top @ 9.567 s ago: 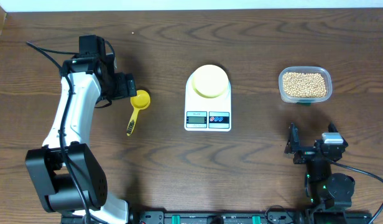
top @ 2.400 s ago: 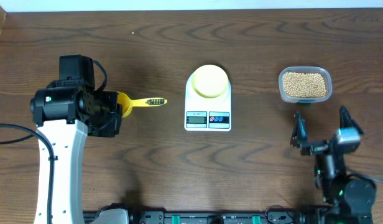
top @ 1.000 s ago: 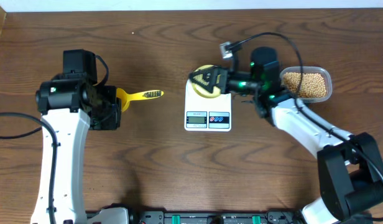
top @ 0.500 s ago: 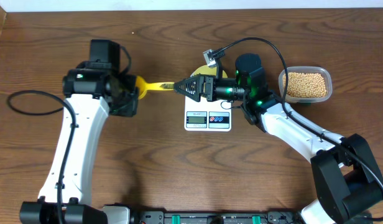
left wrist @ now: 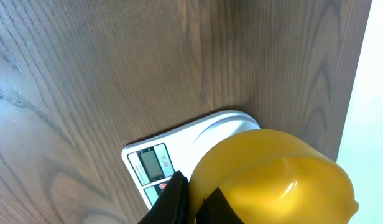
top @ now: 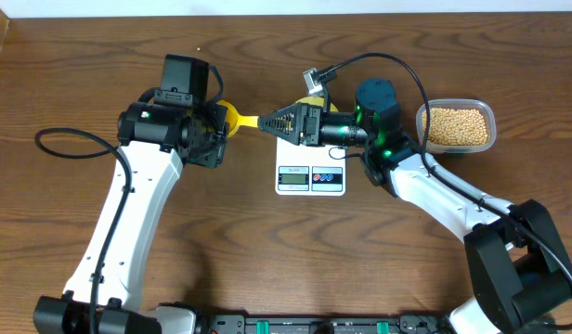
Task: Scoop item into bowl and weigh 50g on scale
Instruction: 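Grasp the scoop handle with the right gripper from the left gripper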
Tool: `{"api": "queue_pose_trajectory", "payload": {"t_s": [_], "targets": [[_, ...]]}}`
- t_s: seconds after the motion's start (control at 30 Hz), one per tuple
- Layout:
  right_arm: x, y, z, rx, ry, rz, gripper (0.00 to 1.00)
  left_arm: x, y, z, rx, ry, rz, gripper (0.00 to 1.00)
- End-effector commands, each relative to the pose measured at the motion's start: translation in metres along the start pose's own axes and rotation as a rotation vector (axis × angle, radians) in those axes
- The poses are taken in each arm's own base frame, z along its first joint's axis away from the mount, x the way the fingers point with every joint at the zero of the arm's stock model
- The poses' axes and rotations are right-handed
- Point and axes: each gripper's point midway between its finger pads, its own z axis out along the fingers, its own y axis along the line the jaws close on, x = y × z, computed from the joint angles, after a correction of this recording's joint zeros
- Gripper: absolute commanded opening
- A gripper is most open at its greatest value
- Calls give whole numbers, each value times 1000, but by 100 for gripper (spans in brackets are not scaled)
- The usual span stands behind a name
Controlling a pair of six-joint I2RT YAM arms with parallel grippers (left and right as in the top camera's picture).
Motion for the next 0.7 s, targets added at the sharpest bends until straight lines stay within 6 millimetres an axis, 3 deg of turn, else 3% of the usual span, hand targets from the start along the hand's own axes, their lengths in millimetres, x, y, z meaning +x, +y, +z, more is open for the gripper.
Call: {"api": "queue_pose_trajectory", "payload": {"t_s": [0.0,0.67], "targets": [[1,8,3,-19,15,71,97,-4,-1,1,1,-25,-37,8],[-7,13,3,-36,-23,185,93,14,-1,2,-1,-4,-54,8]]}}
